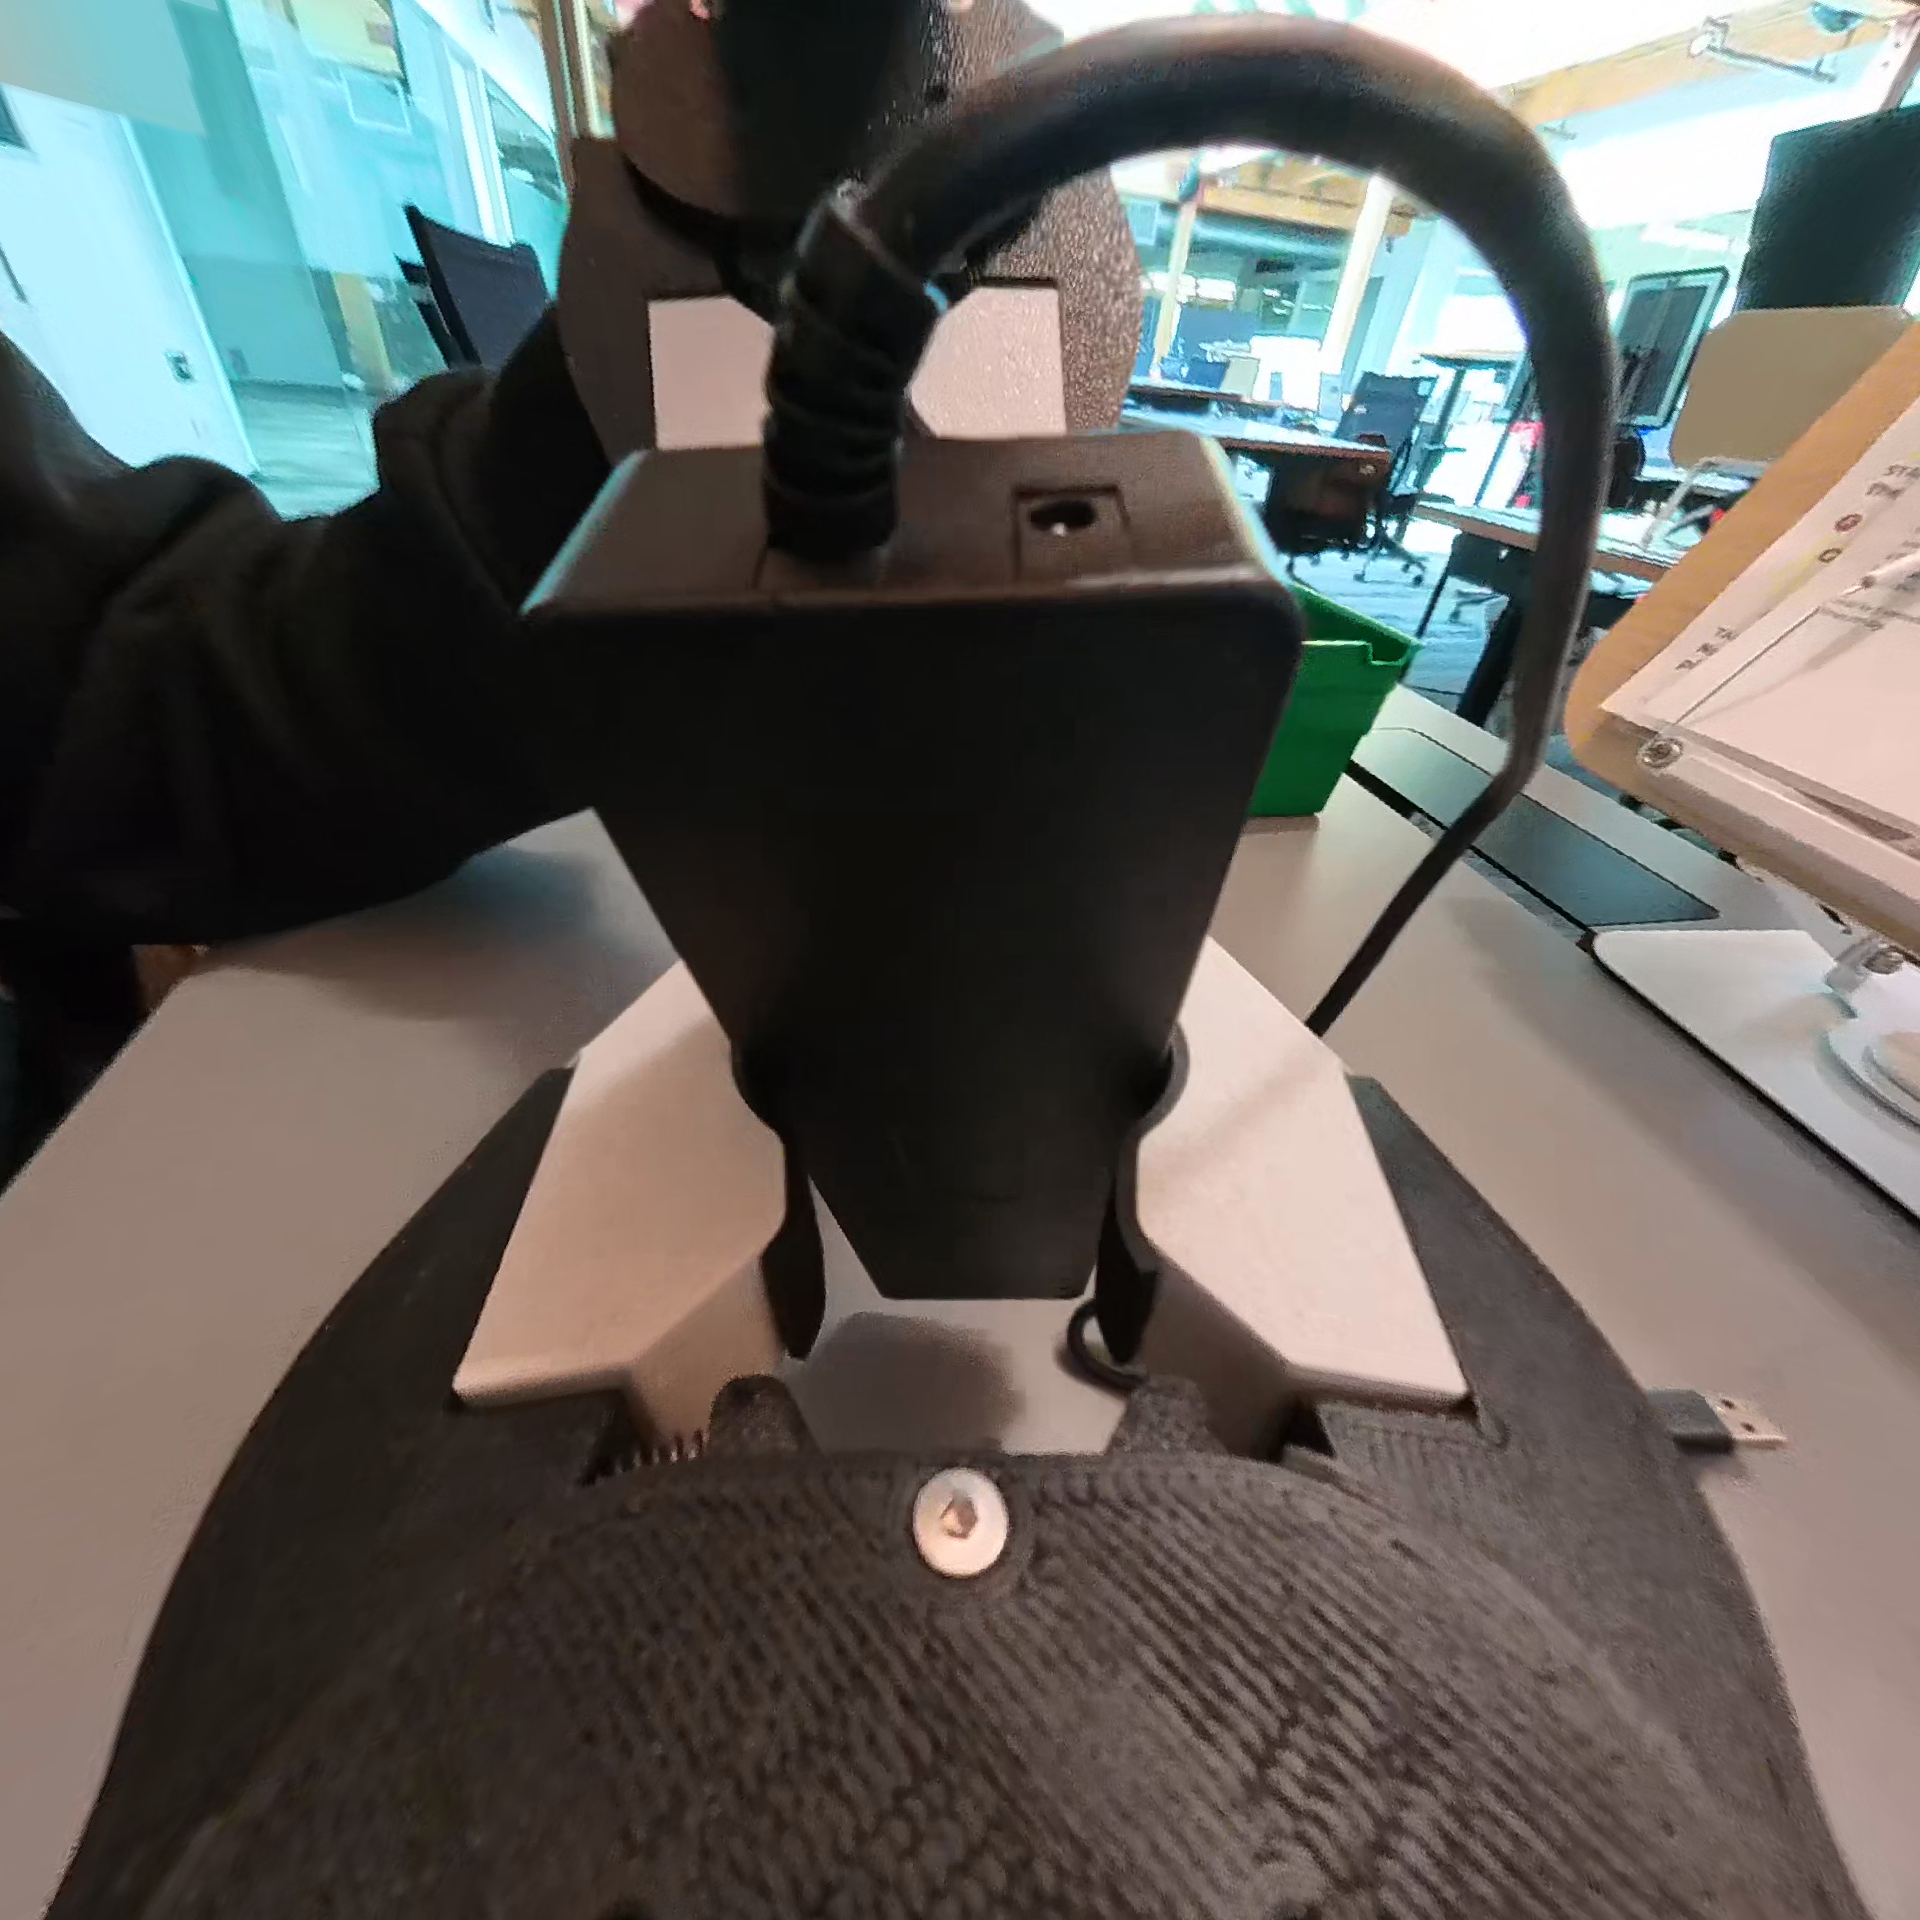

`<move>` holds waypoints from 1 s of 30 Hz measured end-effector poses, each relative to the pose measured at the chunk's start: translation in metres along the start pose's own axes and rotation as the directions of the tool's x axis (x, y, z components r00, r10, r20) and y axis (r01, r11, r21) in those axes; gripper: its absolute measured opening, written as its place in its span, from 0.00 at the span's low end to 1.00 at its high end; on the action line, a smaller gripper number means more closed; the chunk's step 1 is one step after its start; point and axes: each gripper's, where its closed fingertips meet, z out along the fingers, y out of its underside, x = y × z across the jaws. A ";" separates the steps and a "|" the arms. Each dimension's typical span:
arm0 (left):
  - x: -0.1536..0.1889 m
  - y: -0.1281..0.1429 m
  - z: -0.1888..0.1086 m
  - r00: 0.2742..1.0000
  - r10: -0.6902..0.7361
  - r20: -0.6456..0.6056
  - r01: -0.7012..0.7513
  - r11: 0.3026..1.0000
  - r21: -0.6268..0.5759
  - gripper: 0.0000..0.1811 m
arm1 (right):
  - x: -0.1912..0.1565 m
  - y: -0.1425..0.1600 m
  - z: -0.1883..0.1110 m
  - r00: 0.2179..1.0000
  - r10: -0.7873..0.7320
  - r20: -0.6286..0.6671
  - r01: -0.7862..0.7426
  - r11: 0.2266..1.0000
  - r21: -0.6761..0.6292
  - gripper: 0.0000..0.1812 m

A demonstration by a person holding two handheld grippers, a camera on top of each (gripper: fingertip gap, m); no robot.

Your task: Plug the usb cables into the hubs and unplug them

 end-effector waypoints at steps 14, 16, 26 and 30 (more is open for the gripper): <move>-0.007 -0.060 -0.032 0.990 -0.114 0.082 0.080 0.938 0.338 0.33 | 0.000 -0.001 0.002 0.998 -0.057 -0.034 0.055 0.997 -0.050 0.34; -0.006 -0.071 -0.023 0.986 -0.115 0.120 0.068 0.939 0.336 0.41 | -0.002 0.001 0.005 0.999 -0.045 -0.026 0.044 0.998 -0.055 0.34; -0.014 -0.076 -0.006 0.980 -0.096 0.177 0.032 0.941 0.336 0.30 | 0.002 -0.008 0.005 0.999 0.024 -0.045 -0.023 1.000 0.018 0.34; -0.019 -0.077 -0.021 0.980 -0.174 0.094 0.118 0.896 0.428 0.30 | 0.005 -0.023 0.002 0.995 0.080 -0.051 -0.074 0.991 0.107 0.34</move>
